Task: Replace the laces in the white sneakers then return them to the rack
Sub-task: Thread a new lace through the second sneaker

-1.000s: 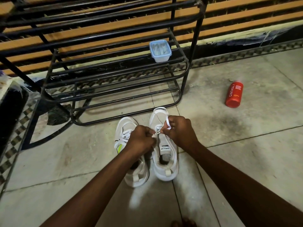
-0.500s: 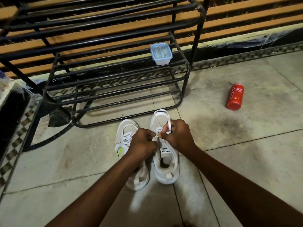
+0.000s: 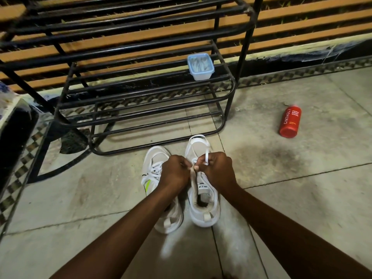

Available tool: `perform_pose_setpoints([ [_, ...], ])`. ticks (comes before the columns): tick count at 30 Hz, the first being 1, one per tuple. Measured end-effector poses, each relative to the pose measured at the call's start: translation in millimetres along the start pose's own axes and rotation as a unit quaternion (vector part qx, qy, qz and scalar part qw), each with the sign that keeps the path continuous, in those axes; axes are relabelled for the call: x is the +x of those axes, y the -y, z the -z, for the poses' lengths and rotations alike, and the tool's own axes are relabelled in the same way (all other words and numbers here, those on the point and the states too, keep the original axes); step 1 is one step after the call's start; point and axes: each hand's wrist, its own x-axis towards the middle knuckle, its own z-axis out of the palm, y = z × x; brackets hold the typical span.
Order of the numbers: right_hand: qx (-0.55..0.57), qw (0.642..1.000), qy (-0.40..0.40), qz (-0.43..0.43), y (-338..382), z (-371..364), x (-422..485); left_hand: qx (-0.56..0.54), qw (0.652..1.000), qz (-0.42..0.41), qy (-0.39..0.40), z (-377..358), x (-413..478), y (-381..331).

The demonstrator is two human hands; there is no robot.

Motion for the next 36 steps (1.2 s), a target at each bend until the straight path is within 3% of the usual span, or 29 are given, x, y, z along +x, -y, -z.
perform_pose_setpoints([
  [4,-0.017,0.999,0.014,0.025,-5,5,0,0.020,0.999,-0.029,-0.009,-1,5,-1],
  [8,-0.013,0.992,-0.025,0.127,-16,4,-18,0.092,0.995,-0.046,0.021,-3,9,-1],
  [13,-0.078,0.979,-0.026,0.185,-36,4,-30,0.131,0.988,-0.085,0.016,-2,9,3],
  [15,-0.097,0.979,-0.034,0.175,-40,-1,-34,0.184,0.973,-0.137,-0.013,2,7,0],
  [18,-0.087,0.980,-0.049,0.171,-45,-4,-37,0.274,0.931,-0.206,-0.125,21,13,-7],
  [21,-0.081,0.979,-0.048,0.180,-47,-2,-37,0.062,0.960,-0.199,-0.189,46,23,-15],
  [23,-0.086,0.982,-0.041,0.165,-45,-3,-37,-0.163,0.971,-0.129,-0.120,46,23,-22],
  [25,-0.092,0.983,-0.040,0.157,-45,-4,-38,-0.320,0.946,-0.050,-0.018,37,19,-26],
  [27,-0.101,0.981,-0.047,0.160,-45,-5,-39,-0.238,0.965,-0.114,0.012,34,21,-18],
  [28,-0.104,0.980,-0.050,0.163,-45,-5,-39,-0.101,0.972,-0.210,0.020,35,25,-11],
  [29,-0.107,0.979,-0.050,0.166,-44,-5,-39,0.047,0.954,-0.294,0.044,38,28,-5],
  [31,-0.109,0.978,-0.049,0.171,-43,-4,-40,0.267,0.888,-0.361,0.102,41,33,-1],
  [34,-0.108,0.976,-0.049,0.182,-43,-4,-40,0.356,0.852,-0.377,0.078,37,33,-2],
  [36,-0.095,0.978,-0.052,0.179,-44,-4,-40,0.301,0.884,-0.355,0.036,35,30,-4],
])
